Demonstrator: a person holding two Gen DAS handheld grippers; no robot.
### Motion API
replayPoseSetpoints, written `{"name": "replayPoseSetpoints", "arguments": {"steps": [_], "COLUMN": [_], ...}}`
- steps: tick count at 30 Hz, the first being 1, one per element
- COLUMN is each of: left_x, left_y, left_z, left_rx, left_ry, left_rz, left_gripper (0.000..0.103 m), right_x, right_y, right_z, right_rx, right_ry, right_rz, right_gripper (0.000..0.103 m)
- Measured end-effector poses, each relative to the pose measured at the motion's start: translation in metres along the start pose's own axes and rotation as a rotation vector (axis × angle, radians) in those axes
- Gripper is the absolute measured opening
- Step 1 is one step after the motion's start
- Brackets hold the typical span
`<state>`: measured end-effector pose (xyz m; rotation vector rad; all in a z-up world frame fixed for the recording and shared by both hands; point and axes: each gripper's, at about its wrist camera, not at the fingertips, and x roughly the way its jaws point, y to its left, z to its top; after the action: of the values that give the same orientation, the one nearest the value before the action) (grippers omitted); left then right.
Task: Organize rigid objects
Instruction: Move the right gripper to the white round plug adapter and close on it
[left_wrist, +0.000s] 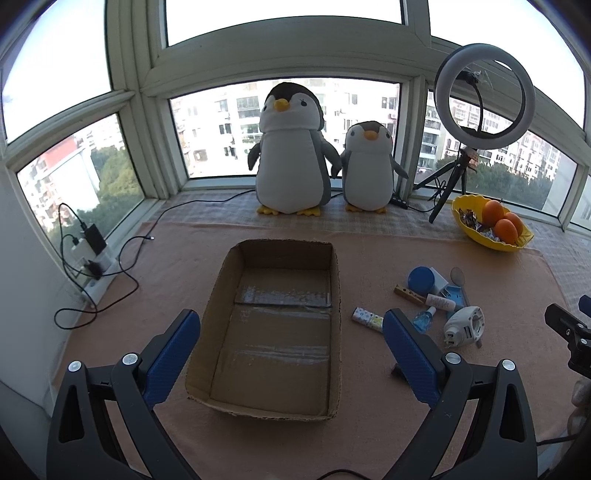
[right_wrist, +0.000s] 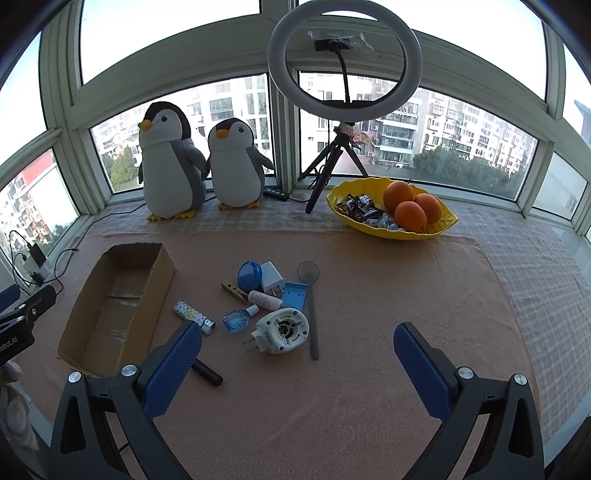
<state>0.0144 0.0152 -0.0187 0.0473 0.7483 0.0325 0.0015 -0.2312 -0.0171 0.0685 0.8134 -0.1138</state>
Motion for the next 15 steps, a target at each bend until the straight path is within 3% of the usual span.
{"name": "replayPoseSetpoints", "arguments": {"steps": [15], "left_x": [0.055], "left_y": [0.071], "left_z": [-0.019], "left_rx": [-0.083], "left_ry": [0.1], "left_rz": [0.182], "left_gripper": [0.099], "right_x": [0.019], "right_y": [-0.013], "right_z": [-0.002], "right_rx": [0.011], "right_ry": [0.032], "right_rz": [0.003], "right_gripper": [0.103]}}
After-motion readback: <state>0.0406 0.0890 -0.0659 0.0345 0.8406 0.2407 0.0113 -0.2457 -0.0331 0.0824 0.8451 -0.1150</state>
